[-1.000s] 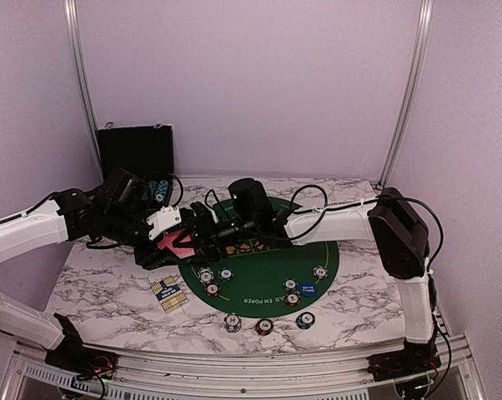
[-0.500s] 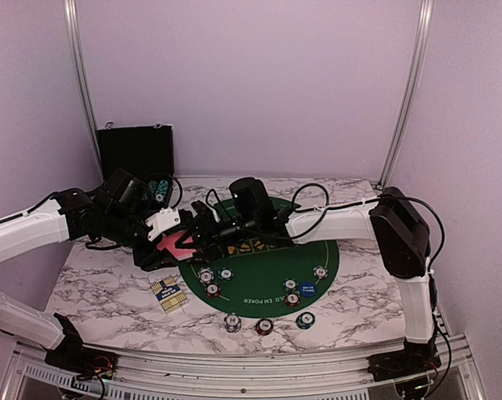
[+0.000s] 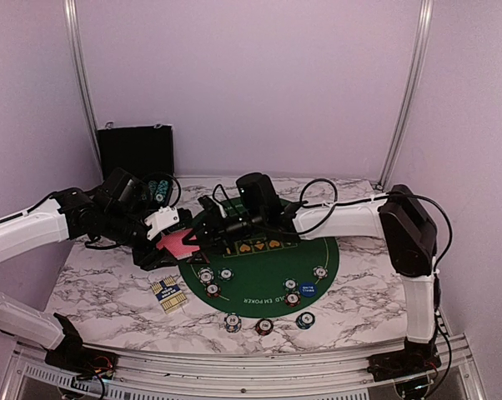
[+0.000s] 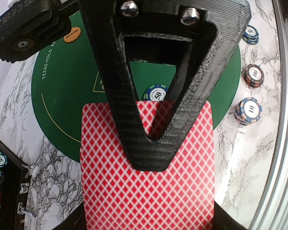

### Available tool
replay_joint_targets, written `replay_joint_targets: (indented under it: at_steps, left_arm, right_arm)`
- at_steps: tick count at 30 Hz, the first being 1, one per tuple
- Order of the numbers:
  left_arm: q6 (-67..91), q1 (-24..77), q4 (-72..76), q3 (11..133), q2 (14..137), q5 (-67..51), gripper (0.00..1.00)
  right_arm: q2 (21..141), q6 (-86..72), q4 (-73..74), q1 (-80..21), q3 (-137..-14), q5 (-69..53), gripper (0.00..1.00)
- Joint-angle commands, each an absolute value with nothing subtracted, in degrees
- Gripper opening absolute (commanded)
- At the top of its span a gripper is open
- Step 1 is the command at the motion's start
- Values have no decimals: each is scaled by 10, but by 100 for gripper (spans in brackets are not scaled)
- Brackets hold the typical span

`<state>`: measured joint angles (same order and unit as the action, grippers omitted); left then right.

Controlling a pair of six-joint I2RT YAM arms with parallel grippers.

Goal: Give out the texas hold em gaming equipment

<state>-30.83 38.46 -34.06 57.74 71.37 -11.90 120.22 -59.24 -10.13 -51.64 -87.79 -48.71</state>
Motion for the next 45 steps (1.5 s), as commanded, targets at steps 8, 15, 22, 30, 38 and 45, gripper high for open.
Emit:
replay_joint_targets:
  at_steps: [8, 15, 22, 30, 38, 45]
  left_arm:
    - [-302, 379, -336, 587, 715, -128, 25]
    - [-303, 378, -338, 586, 713, -127, 24]
    - [-303, 376, -342, 585, 714, -124, 24]
    - [-305, 373, -346, 583, 713, -124, 22]
    - [-308, 368, -354, 578, 714, -120, 21]
    - [-312, 363, -361, 572, 713, -118, 20]
  right_arm:
    - [1152, -581, -96, -507, -856, -479, 21]
    - [1140, -574, -86, -503, -850, -476, 13]
    - [1133, -567, -73, -499, -849, -476, 8]
    - [1129, -565, -67, -493, -844, -481, 0]
    - [1113, -576, -86, -470, -824, -493, 0]
    - [1100, -575, -91, -445, -807, -503, 0]
